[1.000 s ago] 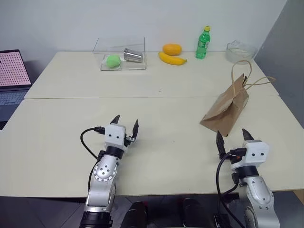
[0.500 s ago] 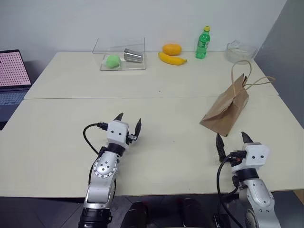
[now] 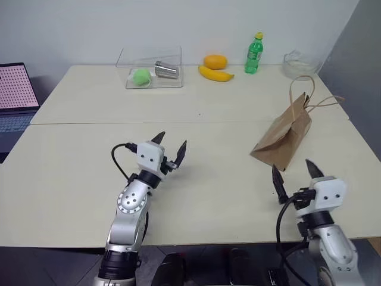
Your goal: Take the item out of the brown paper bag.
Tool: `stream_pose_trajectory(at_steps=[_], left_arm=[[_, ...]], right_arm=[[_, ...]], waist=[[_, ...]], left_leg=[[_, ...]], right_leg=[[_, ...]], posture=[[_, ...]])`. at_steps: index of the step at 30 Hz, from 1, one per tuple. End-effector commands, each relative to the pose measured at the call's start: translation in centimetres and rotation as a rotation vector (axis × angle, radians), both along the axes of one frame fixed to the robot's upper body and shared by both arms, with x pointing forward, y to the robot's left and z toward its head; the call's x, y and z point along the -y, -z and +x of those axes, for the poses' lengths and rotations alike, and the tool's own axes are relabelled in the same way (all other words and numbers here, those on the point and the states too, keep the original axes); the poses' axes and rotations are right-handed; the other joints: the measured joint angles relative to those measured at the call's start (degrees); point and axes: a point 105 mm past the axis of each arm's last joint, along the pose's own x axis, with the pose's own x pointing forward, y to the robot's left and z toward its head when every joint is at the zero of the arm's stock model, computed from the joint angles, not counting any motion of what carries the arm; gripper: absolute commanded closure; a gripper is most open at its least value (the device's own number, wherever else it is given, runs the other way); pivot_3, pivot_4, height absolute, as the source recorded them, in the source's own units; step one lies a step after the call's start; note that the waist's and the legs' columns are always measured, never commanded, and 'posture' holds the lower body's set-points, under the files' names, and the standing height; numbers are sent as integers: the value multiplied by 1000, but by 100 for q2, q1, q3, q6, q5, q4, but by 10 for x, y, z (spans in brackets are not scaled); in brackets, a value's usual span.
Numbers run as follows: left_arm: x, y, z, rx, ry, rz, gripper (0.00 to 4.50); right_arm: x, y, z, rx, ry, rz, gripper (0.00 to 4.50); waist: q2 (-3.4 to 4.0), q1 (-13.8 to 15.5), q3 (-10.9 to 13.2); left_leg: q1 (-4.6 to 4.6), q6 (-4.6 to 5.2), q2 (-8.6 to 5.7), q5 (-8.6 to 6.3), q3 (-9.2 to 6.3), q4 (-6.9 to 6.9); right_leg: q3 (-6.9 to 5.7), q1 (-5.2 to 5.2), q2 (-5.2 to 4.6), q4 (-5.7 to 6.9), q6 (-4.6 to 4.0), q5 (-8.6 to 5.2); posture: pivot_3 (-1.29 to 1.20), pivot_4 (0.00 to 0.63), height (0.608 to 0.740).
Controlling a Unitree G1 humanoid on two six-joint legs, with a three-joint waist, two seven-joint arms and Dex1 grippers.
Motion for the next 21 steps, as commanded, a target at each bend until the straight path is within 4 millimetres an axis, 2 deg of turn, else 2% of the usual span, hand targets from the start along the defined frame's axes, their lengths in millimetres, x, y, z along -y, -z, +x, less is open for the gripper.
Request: stream_pose_trajectory(at_steps=[1, 9, 15, 18, 21], left_arm=[[11, -28, -9, 74, 135, -48, 803], [22, -39, -6, 90, 224, -45, 803], [30, -39, -7, 92, 265, -39, 803], [32, -39, -7, 92, 269, -42, 803], [33, -39, -6, 95, 275, -44, 803]], right_arm=[[4, -38, 1, 86, 22, -1, 0], [18, -61, 43, -58, 156, 107, 0], [35, -77, 65, -166, 242, 153, 0], [36, -79, 73, -219, 237, 190, 0], [29, -80, 79, -272, 191, 181, 0]], waist=[[0, 2, -3], [1, 12, -4], [2, 11, -4], [3, 8, -4], [3, 4, -4]], left_leg=[[1, 0, -1, 0, 1, 0], [1, 0, -3, 1, -6, 1], [-5, 1, -6, 1, -7, 0], [-5, 2, -6, 0, -6, -2], [-5, 2, -7, 0, -3, -1]], right_leg=[[0, 1, 0, -1, 0, 0], [-1, 2, 2, 5, -2, 2], [-2, -2, 0, 5, -3, 2], [-2, -5, 0, 7, -3, 3], [0, -7, 0, 10, -3, 3]], posture=[[0, 150, 740], [0, 150, 740], [0, 150, 740], [0, 150, 740], [0, 150, 740]])
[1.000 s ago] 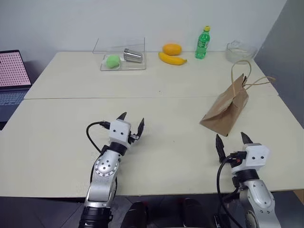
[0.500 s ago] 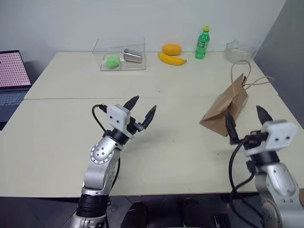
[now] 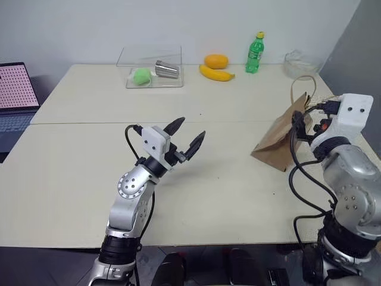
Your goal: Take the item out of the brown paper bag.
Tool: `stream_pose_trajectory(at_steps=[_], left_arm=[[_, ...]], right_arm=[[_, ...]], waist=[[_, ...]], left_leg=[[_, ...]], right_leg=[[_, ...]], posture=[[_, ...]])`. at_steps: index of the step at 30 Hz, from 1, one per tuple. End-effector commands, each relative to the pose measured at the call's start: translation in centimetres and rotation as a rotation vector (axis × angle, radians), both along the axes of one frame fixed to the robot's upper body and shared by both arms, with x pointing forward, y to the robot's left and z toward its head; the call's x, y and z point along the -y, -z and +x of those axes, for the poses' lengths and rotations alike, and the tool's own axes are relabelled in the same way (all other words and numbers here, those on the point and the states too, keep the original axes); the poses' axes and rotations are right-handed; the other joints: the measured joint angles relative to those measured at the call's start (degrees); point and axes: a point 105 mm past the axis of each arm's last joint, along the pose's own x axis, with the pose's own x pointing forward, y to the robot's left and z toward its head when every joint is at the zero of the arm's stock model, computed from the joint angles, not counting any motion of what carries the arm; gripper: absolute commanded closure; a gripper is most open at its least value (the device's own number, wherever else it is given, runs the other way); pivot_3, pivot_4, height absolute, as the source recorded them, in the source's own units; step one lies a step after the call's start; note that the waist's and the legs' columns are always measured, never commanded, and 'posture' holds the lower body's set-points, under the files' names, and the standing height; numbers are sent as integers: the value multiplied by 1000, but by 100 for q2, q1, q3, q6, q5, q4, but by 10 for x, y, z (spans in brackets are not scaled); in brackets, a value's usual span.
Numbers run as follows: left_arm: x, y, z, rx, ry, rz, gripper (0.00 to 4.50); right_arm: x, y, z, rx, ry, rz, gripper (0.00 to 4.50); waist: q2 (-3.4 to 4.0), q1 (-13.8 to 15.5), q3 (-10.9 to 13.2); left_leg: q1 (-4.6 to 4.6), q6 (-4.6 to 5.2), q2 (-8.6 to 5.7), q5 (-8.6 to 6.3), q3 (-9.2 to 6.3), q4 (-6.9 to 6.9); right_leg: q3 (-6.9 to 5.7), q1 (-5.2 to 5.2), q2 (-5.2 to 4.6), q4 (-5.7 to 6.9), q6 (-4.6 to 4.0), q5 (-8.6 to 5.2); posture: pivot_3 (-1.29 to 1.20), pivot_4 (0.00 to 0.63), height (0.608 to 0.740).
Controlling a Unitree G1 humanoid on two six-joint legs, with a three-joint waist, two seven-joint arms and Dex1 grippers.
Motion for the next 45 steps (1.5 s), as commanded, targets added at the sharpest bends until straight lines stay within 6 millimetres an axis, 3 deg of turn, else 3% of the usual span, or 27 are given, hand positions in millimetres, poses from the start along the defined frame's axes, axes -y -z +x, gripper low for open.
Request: stream_pose_trajectory(at_steps=[1, 7, 21, 35, 39, 45], left_arm=[[5, -13, -3, 51, 27, -17, 803], [6, -7, -3, 47, 30, -19, 803], [9, -5, 0, 51, 39, -24, 803], [12, -6, 2, 58, 48, -24, 803], [13, -7, 3, 59, 50, -22, 745], [12, -8, 3, 62, 52, -20, 745]], right_arm=[[-9, -7, 2, -22, -61, -2, 0], [-25, -5, 14, -61, -112, 8, 0], [-16, -23, 47, 12, -76, -133, 0], [-12, -39, 63, 12, -109, -98, 0], [-9, -46, 68, 21, -114, -89, 868], [-7, -55, 71, 25, -142, -56, 3084]], waist=[[0, -1, 0], [0, -6, 0], [0, -12, 0], [0, -11, 1], [0, -9, 1], [1, -13, 1]], left_leg=[[0, 0, 0, 0, -2, 0], [3, 0, -1, 0, 1, 2], [2, 0, -2, 1, 2, 3], [1, 0, -2, 1, 2, 2], [0, 0, -3, 1, 3, 2], [0, 0, -2, 1, 3, 2]], right_leg=[[-1, 0, 0, 2, 0, 0], [2, -9, 0, 29, -1, -1], [4, -11, -1, 31, -1, -1], [4, -12, -1, 31, -1, -1], [5, -12, -1, 30, -1, -1], [5, -14, -1, 30, -1, -1]], posture=[[0, 150, 740], [0, 150, 740], [0, 150, 740], [0, 150, 740], [0, 150, 740], [0, 150, 740]])
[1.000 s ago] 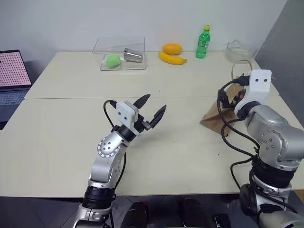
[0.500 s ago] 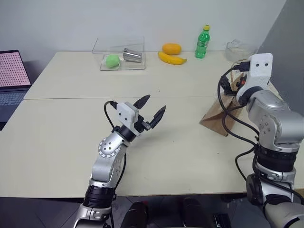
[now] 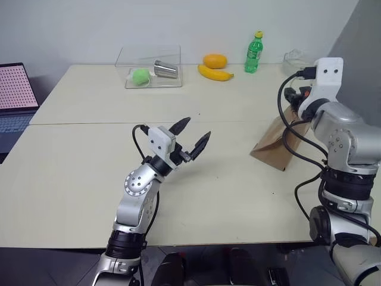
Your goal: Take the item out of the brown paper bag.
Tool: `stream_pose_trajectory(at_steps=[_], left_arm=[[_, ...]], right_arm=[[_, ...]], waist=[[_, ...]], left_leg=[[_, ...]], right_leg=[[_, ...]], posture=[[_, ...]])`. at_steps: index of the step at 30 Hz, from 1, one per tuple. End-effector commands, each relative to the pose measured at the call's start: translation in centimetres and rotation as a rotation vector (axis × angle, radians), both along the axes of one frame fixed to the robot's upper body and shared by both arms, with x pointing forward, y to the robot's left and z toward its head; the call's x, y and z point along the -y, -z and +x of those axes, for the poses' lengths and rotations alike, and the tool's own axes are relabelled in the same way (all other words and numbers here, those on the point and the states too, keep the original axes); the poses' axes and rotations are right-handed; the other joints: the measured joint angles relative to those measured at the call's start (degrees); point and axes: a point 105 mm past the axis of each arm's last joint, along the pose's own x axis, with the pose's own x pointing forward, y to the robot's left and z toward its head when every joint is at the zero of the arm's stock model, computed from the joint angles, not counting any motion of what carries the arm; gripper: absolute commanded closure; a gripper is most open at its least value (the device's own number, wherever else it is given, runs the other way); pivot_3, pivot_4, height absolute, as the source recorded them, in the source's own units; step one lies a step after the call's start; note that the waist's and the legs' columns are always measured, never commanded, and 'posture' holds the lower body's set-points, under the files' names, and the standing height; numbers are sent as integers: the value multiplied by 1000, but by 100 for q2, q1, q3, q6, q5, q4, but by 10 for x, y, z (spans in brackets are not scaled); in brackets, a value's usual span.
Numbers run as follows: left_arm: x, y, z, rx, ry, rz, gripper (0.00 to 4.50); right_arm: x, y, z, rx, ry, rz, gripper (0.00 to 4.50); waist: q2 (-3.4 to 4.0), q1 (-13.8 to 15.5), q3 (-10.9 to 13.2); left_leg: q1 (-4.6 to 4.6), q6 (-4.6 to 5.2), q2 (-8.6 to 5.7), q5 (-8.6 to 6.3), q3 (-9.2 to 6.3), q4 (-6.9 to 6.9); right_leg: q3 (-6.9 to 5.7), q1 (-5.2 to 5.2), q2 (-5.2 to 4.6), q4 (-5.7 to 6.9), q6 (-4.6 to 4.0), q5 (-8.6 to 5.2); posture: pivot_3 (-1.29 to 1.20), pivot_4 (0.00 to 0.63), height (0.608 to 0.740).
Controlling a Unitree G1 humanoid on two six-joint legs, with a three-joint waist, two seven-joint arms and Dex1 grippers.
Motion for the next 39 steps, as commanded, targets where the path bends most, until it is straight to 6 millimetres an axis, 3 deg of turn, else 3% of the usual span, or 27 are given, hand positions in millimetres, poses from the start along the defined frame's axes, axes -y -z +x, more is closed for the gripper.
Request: stream_pose_trajectory(at_steps=[1, 4, 10, 18, 26, 35, 39], left_arm=[[1, -11, -2, 50, 7, -11, 745], [1, -12, -2, 51, 7, -12, 745], [-5, -13, -5, 40, 12, -15, 745], [-11, -23, -13, -54, 86, -60, 745], [-19, -19, -36, -156, 208, 29, 745], [-30, -5, -61, -289, 278, 85, 745], [-31, -2, -64, -311, 268, 83, 745]], right_arm=[[2, -24, -2, 69, -23, 22, 3457], [4, -28, -1, 66, -39, 44, 4434], [7, -40, -2, 64, -116, 31, 4434], [-20, -70, -9, 65, -499, -91, 4434], [-59, -68, -14, -1, -872, -342, 4434], [-111, -77, -12, 171, -1130, -914, 4434], [-130, -71, -9, 203, -1207, -1125, 4434]], waist=[[0, 0, 0], [0, 4, 0], [2, 4, 3], [14, -7, 22], [16, -80, 26], [21, -130, 44], [22, -131, 46]], left_leg=[[0, 0, 0, 0, 0, 0], [0, 0, 0, 0, 1, 0], [-3, 0, -1, 0, 1, 0], [-3, 1, 0, 0, 4, -2], [-10, 1, 5, -1, 4, -5], [-19, -1, 7, -3, 4, -12], [-19, -2, 8, -3, 1, -12]], right_leg=[[0, 0, 0, 0, 0, 0], [1, 0, 0, 0, 0, 0], [0, 0, 0, -2, 0, 0], [1, -2, 0, -4, 0, 0], [-3, -1, 1, -34, 1, 0], [-5, -5, -2, -54, 1, 0], [-7, -7, -2, -53, 1, 0]], posture=[[0, 150, 740], [0, 150, 740], [0, 150, 740], [0, 150, 740], [0, 150, 740], [0, 150, 740], [0, 150, 740]])
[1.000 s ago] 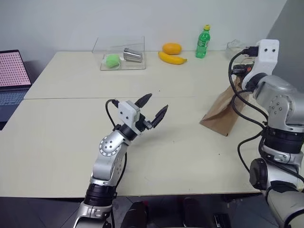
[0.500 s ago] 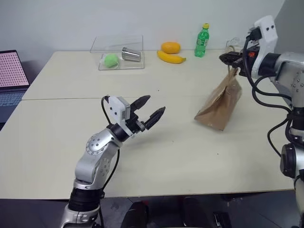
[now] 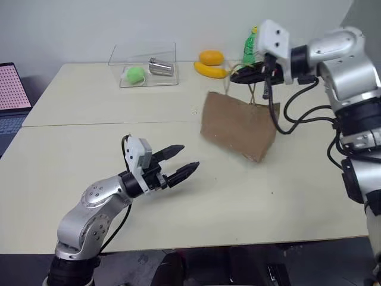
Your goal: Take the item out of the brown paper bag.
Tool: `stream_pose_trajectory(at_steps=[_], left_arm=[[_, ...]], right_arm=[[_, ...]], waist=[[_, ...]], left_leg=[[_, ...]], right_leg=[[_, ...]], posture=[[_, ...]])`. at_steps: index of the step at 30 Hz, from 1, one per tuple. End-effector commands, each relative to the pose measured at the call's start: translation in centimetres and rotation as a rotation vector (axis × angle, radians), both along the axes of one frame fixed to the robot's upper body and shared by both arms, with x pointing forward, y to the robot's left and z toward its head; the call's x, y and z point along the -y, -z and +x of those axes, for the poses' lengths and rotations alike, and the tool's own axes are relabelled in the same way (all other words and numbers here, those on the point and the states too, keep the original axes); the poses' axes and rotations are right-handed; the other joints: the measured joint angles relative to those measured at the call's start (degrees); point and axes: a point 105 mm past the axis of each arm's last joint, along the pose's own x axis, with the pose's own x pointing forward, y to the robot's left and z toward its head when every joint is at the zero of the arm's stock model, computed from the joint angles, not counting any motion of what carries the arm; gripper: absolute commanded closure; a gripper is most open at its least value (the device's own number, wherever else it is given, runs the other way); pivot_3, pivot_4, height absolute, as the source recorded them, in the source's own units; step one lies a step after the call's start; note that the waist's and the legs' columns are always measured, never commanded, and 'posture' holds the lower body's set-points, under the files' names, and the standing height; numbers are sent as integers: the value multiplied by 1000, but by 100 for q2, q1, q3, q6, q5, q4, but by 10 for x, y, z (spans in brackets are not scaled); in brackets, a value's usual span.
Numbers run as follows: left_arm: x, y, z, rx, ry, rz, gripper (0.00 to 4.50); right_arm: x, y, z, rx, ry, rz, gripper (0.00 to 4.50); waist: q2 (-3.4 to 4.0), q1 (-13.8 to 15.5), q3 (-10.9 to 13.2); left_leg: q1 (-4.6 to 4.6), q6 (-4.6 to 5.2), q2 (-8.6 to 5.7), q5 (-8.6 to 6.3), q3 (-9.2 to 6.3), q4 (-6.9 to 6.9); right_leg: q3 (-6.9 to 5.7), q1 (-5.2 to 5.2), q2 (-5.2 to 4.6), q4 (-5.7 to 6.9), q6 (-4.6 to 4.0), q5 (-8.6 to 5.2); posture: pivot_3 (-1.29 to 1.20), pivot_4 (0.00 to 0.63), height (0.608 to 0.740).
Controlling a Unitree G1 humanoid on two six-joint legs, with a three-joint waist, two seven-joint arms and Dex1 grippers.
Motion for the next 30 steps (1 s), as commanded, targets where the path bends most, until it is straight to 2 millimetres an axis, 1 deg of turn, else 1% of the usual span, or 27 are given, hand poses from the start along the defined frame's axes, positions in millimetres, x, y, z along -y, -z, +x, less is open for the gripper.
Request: stream_pose_trajectory(at_steps=[1, 4, 6, 10, 13, 15, 17, 21, 26, 30], left_arm=[[1, -10, -6, 34, 6, -9, 745], [0, -10, -6, 26, -12, -16, 745], [-1, -10, -7, 24, -22, -18, 745], [-7, -8, -7, 14, -63, -22, 745], [-18, -7, -2, 22, -146, -27, 745], [-27, -10, 3, 35, -210, -46, 745], [-30, -13, 5, 52, -239, -50, 745], [-41, -31, 7, 158, -340, -74, 745], [-40, -42, 2, 229, -376, -98, 745], [-33, -35, -7, 235, -378, -94, 745]], right_arm=[[-13, -15, -3, 141, -93, -117, 4434], [-30, -17, 2, 171, -110, -114, 4434], [-37, -20, 7, 199, -101, -97, 4434], [-51, -35, 17, 243, -49, -6, 4434], [-58, -46, 22, 283, -12, 52, 4434], [-60, -51, 24, 303, 5, 83, 4434], [-62, -54, 25, 310, 16, 104, 4434], [-66, -60, 27, 332, 35, 148, 4434], [-73, -58, 31, 377, 50, 175, 4434], [-84, -55, 31, 402, 47, 210, 4434]], waist=[[0, 2, 0], [0, 3, 0], [1, 3, 1], [3, 3, 2], [4, 2, 3], [5, 3, 3], [5, 3, 3], [4, 2, 3], [4, 2, 3], [5, -24, 3]], left_leg=[[0, 0, 0, 0, 0, 0], [1, -1, -1, 1, 0, 2], [2, -2, -1, 1, -1, 2], [1, -6, 0, 3, 1, -1], [-3, -7, 0, 3, 4, -2], [-11, -7, -1, 3, 4, -1], [-29, -7, -1, 3, 2, 2], [-75, -30, -6, 17, 10, 12], [-78, -35, -4, 20, 14, 12], [-71, -36, -3, 21, 21, 14]], right_leg=[[0, 0, 0, 2, 0, 0], [2, 1, 0, 4, -1, 1], [2, 0, 0, 6, -2, 1], [4, -6, 0, 6, -3, 1], [7, -15, 0, 8, -4, 1], [8, -23, 0, 11, -5, 2], [6, -38, 0, 16, -8, 4], [15, -99, -3, 52, -9, 5], [16, -114, -2, 74, -13, 2], [23, -114, -1, 87, -13, 2]], posture=[[0, 150, 740], [0, 150, 740], [0, 150, 740], [0, 150, 740], [0, 150, 740], [0, 150, 740], [0, 150, 740], [0, 150, 740], [0, 150, 740], [0, 150, 740]])
